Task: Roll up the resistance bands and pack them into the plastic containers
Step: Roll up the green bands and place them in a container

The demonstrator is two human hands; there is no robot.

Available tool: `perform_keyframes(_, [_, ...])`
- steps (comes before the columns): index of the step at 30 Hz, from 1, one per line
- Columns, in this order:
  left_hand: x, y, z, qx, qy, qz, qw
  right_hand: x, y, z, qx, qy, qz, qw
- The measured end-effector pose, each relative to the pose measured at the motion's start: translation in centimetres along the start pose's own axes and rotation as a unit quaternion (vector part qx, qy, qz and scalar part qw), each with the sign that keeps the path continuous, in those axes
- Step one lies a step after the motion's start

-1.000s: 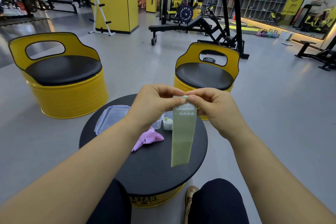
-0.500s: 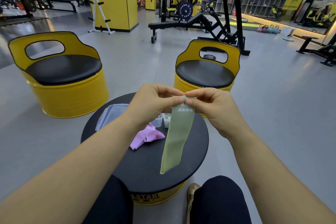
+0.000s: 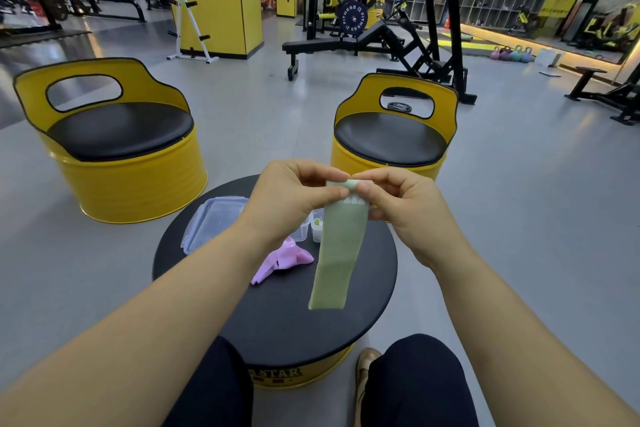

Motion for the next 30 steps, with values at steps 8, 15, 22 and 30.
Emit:
perform_keyframes(8, [0.37,0.23,0.20,0.053,-0.045,-0.015,0.997,-0.19,-0.20,0.18,0.002,-0.008,-0.018,1.000])
perform_keyframes(15, [0.58,0.12,0.16,0.050,-0.039,-0.030,0.998,-0.50,-0.26,-0.04,0.001,-0.019,0.013,1.000])
perform_keyframes(22, [0.62,-0.11,0.07,0.033,-0.037,0.005,0.999,-0.32,-0.07,-0.22,0.019,-0.025,0.039,0.999])
perform_keyframes(30, [0.57,-0.08,-0.07,0.025,-0.012,0.017,0.999,-0.58,0.05,-0.05,0.011,0.020,-0.010,1.000])
Point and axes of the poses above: each hand's wrist, its own z-axis away from the middle knuckle, its own y-axis out of the palm, x = y × z, the point moved 4 cm from there along -z, towards the middle knuckle, and after that the axes turned 7 degrees about -z, right-handed, at the moved point
